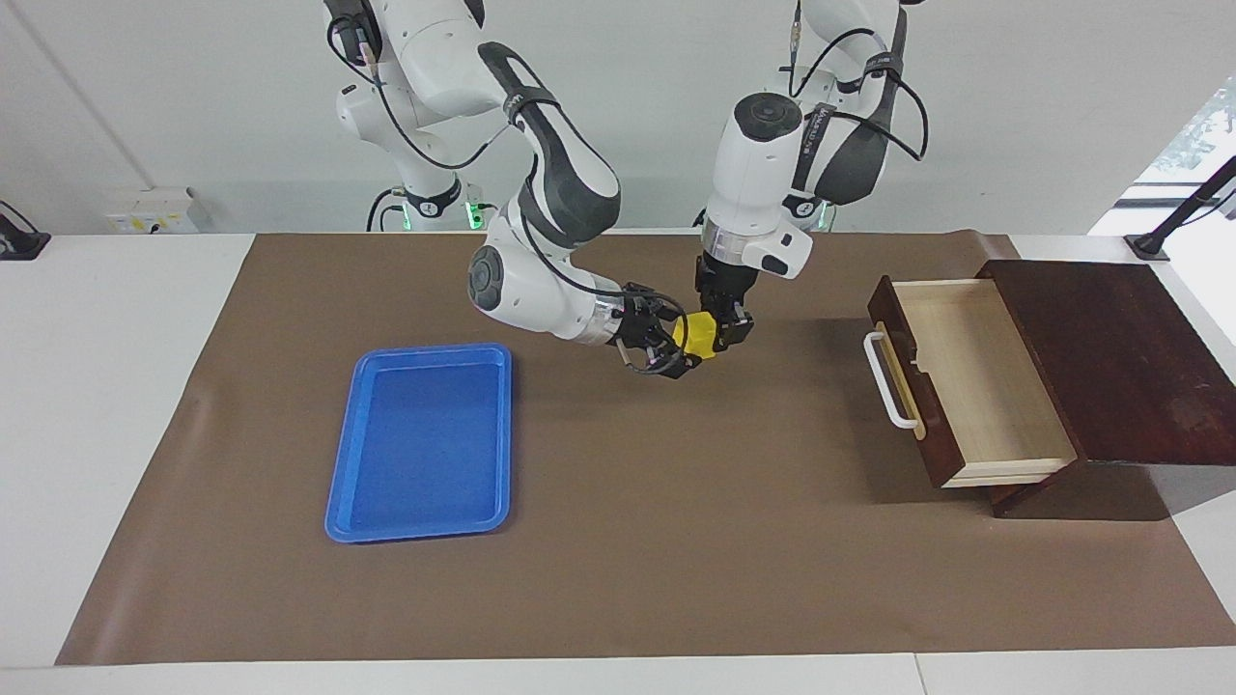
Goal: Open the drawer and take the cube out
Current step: 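Grasp the yellow cube with the right gripper from the left gripper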
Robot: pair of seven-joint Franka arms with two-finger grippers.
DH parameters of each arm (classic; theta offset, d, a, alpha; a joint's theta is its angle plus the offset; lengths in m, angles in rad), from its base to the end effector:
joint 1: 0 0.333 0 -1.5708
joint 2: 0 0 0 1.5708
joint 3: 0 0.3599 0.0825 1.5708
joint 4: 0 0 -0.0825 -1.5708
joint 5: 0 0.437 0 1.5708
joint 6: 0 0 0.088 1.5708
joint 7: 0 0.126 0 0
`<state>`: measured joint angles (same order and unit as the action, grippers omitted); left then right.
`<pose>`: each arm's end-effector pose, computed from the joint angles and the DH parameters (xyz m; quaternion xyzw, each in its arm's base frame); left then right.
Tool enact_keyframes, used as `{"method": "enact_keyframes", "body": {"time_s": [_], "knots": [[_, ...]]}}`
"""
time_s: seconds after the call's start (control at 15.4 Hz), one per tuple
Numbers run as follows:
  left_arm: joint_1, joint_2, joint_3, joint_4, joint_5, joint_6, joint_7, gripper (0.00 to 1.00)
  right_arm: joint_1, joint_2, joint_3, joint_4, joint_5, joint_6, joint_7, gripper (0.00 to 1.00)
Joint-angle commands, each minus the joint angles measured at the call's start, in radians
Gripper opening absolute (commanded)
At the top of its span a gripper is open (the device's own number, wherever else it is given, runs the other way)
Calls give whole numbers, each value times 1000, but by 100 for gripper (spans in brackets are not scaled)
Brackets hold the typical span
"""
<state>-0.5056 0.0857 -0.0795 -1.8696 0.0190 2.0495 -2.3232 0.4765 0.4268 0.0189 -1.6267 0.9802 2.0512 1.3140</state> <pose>0.5420 -0.3560 0.4801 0.6476 0.7605 0.0107 0.0463 0.6343 0.4078 0.3989 -0.7207 0.5511 0.3316 0.2588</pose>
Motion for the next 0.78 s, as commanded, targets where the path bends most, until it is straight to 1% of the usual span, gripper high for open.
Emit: {"method": "enact_keyframes", "body": {"time_s": [0.0, 0.06, 0.71], "knots": [[-19, -6, 15, -10, 19, 17, -19, 0, 4, -10, 0, -12, -18, 14, 2, 9], [-19, -6, 15, -10, 19, 17, -19, 0, 11, -11, 0, -9, -18, 12, 5, 0], [-17, -6, 15, -10, 19, 15, -15, 0, -7, -11, -2, 21, -15, -2, 4, 0]]}}
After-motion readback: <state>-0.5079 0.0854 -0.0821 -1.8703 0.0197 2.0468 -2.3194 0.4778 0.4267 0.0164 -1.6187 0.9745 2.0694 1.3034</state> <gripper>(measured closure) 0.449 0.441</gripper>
